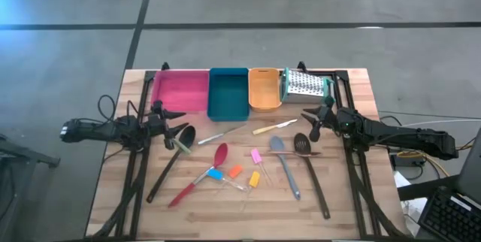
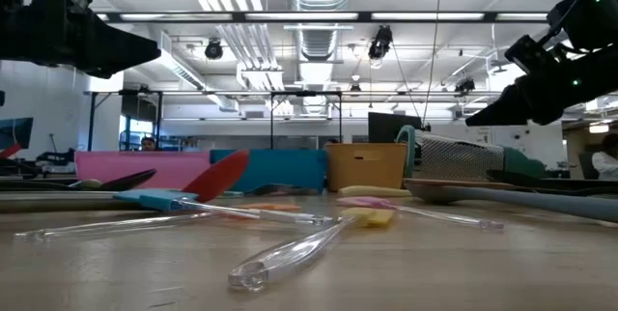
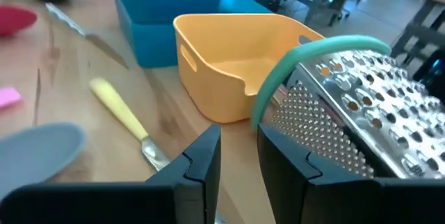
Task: Pick & Place Kitchen Items
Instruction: Put the gold knife into the blue bin
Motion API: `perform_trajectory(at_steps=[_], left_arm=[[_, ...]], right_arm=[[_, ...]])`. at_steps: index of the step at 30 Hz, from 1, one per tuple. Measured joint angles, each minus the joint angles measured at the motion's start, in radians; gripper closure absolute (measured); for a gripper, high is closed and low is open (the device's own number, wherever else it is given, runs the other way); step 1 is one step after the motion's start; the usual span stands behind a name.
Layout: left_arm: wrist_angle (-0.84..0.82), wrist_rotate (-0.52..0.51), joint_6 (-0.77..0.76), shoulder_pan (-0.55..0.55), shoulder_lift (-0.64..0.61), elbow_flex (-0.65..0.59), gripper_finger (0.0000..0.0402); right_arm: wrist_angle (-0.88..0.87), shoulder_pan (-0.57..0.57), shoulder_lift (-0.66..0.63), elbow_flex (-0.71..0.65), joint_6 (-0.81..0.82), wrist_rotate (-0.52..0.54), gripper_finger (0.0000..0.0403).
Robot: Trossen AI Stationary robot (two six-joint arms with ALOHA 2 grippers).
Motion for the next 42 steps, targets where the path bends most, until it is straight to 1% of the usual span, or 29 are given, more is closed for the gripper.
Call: perform_trajectory(at_steps=[3, 5, 8, 11, 13, 14, 19, 23, 26, 28, 30, 35, 38, 42], left_arm=[[0.000, 0.000, 0.000, 0.000, 0.000, 0.000, 0.0211], [0.000, 0.000, 0.000, 0.000, 0.000, 0.000, 0.0211], [0.000, 0.000, 0.000, 0.000, 0.000, 0.000, 0.0211], [0.000, 0.000, 0.000, 0.000, 0.000, 0.000, 0.0211], [0.000, 0.000, 0.000, 0.000, 0.000, 0.000, 0.0211], [0.000, 0.000, 0.000, 0.000, 0.000, 0.000, 0.0211], [0.000, 0.000, 0.000, 0.000, 0.000, 0.000, 0.0211], [0.000, 0.000, 0.000, 0.000, 0.000, 0.000, 0.0211], [0.000, 0.000, 0.000, 0.000, 0.000, 0.000, 0.0211], [0.000, 0.000, 0.000, 0.000, 0.000, 0.000, 0.0211], [0.000, 0.000, 0.000, 0.000, 0.000, 0.000, 0.0211], [0.000, 0.000, 0.000, 0.000, 0.000, 0.000, 0.0211], [0.000, 0.000, 0.000, 0.000, 0.000, 0.000, 0.0211], [0.000, 0.000, 0.000, 0.000, 0.000, 0.000, 0.0211]], right_arm=[[0.000, 0.000, 0.000, 0.000, -0.026, 0.000, 0.0319], [0.001, 0.000, 0.000, 0.000, 0.001, 0.000, 0.0324], [0.004, 0.001, 0.000, 0.000, 0.155, 0.000, 0.0330], [0.088, 0.001, 0.001, -0.001, 0.306, -0.001, 0.0334], [0.189, 0.001, 0.000, 0.000, 0.409, -0.054, 0.0335], [0.240, 0.001, -0.001, 0.000, 0.431, -0.091, 0.0334], [0.577, 0.001, -0.001, 0.000, 0.434, -0.254, 0.0326], [0.805, 0.008, 0.001, 0.000, 0.456, -0.474, 0.0321], [0.886, 0.027, 0.002, 0.000, 0.463, -0.618, 0.0319], [0.882, 0.052, 0.002, 0.000, 0.464, -0.677, 0.0319], [0.876, 0.084, 0.015, 0.000, 0.455, -0.686, 0.0322], [0.879, 0.175, 0.081, 0.035, 0.313, -0.679, 0.0331], [0.879, 0.240, 0.155, 0.093, 0.233, -0.677, 0.0335], [0.862, 0.322, 0.300, 0.202, 0.151, -0.674, 0.0333]])
